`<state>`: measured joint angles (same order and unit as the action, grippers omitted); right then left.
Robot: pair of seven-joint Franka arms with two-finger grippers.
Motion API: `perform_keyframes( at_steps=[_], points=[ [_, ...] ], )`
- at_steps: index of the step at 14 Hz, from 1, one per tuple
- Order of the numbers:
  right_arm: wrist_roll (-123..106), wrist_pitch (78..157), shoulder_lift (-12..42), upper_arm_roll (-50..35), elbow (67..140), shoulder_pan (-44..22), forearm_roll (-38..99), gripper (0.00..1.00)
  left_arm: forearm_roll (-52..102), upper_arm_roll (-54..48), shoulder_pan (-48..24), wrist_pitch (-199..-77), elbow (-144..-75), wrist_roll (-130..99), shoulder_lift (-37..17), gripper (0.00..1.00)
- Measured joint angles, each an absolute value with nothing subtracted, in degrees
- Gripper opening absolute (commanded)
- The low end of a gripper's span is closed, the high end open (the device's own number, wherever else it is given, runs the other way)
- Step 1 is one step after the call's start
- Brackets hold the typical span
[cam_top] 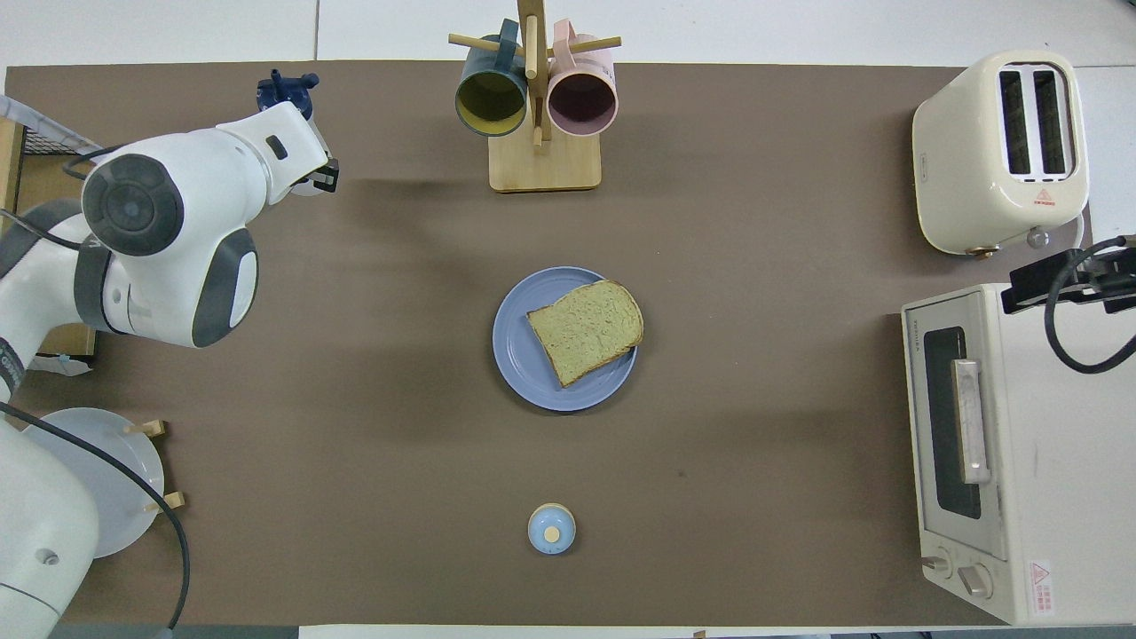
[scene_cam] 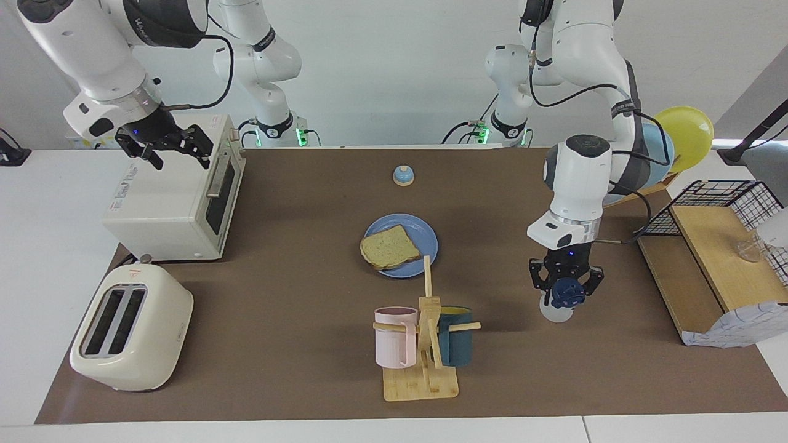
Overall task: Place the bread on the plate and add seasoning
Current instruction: 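Carry the bottle back and set it down with the left gripper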
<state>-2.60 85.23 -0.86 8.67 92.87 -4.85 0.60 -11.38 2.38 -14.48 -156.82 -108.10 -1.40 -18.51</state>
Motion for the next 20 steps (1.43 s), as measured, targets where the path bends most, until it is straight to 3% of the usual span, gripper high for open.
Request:
perform_keyframes(
  at_steps=[4, 10, 17, 20],
  points=[
    [-2.60, 85.23, -0.86, 8.67, 92.87, -4.85, 0.60, 1.00, -11.35, 1.89, -14.57, -174.46, -115.87, -10.14, -19.18, 0.00],
    [-2.60, 85.23, -0.86, 8.67, 92.87, -4.85, 0.60, 1.00, -11.35, 1.76, -14.64, -189.48, -117.26, -10.76, -26.07, 0.00],
    [-2.60, 85.23, -0.86, 8.67, 92.87, -4.85, 0.60, 1.00, -11.36, 1.83, -14.63, -190.33, -117.26, -6.26, -27.52, 0.00],
    [-2.60, 85.23, -0.86, 8.67, 92.87, -4.85, 0.60, 1.00, -11.36, 1.86, -14.61, -190.04, -117.29, -6.20, -27.68, 0.13]
  ],
)
